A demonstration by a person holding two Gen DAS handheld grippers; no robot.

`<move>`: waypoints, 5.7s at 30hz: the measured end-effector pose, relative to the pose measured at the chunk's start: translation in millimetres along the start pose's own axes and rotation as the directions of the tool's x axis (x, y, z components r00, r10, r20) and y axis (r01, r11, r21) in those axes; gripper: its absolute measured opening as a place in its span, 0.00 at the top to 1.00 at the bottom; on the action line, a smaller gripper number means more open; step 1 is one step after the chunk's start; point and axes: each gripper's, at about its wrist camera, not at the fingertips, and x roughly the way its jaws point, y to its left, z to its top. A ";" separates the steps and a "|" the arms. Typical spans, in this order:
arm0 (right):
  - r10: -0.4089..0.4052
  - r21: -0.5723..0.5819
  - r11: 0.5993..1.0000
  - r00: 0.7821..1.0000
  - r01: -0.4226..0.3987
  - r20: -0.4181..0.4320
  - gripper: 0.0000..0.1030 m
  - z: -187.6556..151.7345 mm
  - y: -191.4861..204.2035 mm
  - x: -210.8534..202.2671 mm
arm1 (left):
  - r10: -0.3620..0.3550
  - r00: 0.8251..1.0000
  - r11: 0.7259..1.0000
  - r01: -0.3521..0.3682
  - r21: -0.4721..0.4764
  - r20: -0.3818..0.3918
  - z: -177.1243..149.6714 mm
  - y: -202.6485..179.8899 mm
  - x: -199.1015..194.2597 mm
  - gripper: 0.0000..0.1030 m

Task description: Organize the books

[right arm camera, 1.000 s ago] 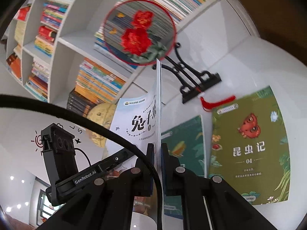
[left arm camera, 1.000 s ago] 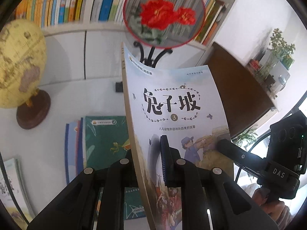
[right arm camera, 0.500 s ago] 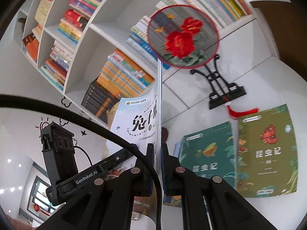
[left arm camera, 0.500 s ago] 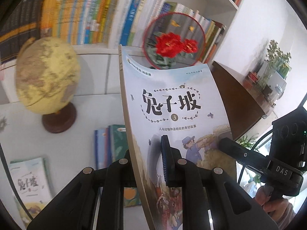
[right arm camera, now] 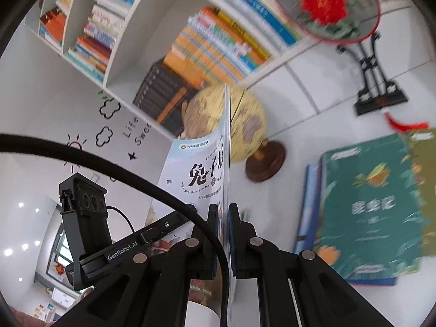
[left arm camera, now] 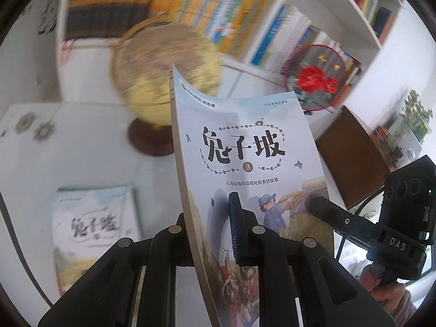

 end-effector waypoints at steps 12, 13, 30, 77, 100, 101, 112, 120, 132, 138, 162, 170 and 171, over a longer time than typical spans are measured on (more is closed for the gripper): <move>0.014 0.027 1.000 0.993 -0.011 -0.118 0.93 -46.0 27.2 89.4 | 0.006 0.998 0.994 -0.013 -0.111 -0.059 -28.7 97.5 -5.5 0.87; 0.012 0.029 1.000 0.992 -0.009 -0.125 0.93 -48.8 28.8 94.8 | 0.003 0.998 0.993 -0.011 -0.119 -0.064 -30.8 103.4 -4.8 0.87; -0.055 0.047 0.996 0.956 0.071 -0.287 0.93 -102.1 22.5 173.0 | 0.032 0.979 0.987 -0.063 -0.149 -0.200 -74.6 175.0 18.5 0.80; -0.154 0.207 0.958 0.966 0.198 -0.209 0.42 -64.7 -55.2 47.1 | 0.182 0.945 0.980 -0.197 -0.026 -0.273 -58.5 52.4 43.2 0.69; -0.283 0.342 0.890 0.953 0.302 -0.105 0.42 -1.8 -188.5 -55.8 | -0.116 0.943 0.993 0.107 -0.045 -0.312 -35.0 -82.6 156.4 0.69; -0.282 0.340 0.891 0.953 0.302 -0.109 0.42 1.5 -193.3 -54.6 | -0.113 0.941 0.994 0.103 -0.047 -0.320 -35.6 -84.4 163.1 0.69; -0.309 0.272 0.898 0.936 0.346 -0.171 0.42 11.4 -215.6 -27.3 | -0.088 0.931 0.996 0.080 -0.038 -0.353 -30.1 -79.8 194.4 0.68; -0.277 0.293 0.899 0.941 0.325 -0.194 0.41 11.1 -229.2 -10.4 | -0.188 0.923 0.982 0.174 -0.072 -0.336 -25.4 -79.0 204.4 0.44; -0.192 0.285 0.936 0.978 0.206 -0.077 0.74 22.7 -224.4 -43.9 | -0.225 0.939 0.973 0.229 -0.016 -0.260 -22.9 -100.9 187.9 0.55; -0.234 0.273 0.930 0.969 0.248 -0.082 0.92 16.7 -227.4 -46.7 | -0.253 0.934 0.967 0.246 -0.061 -0.253 -24.5 -99.5 193.5 0.55; -0.212 0.415 0.883 0.975 0.218 -0.061 0.89 4.2 -264.7 -54.9 | -0.463 0.862 0.833 0.344 -0.432 -0.206 -24.3 -58.5 221.4 0.61; -0.233 0.397 0.886 0.970 0.242 -0.070 0.85 5.0 -266.9 -53.4 | -0.494 0.846 0.775 0.323 -0.544 -0.201 -39.6 -46.2 223.5 0.61; -0.236 0.403 0.882 0.969 0.243 -0.069 0.84 4.7 -268.9 -53.6 | -0.511 0.837 0.760 0.333 -0.558 -0.197 -41.7 -44.2 224.0 0.61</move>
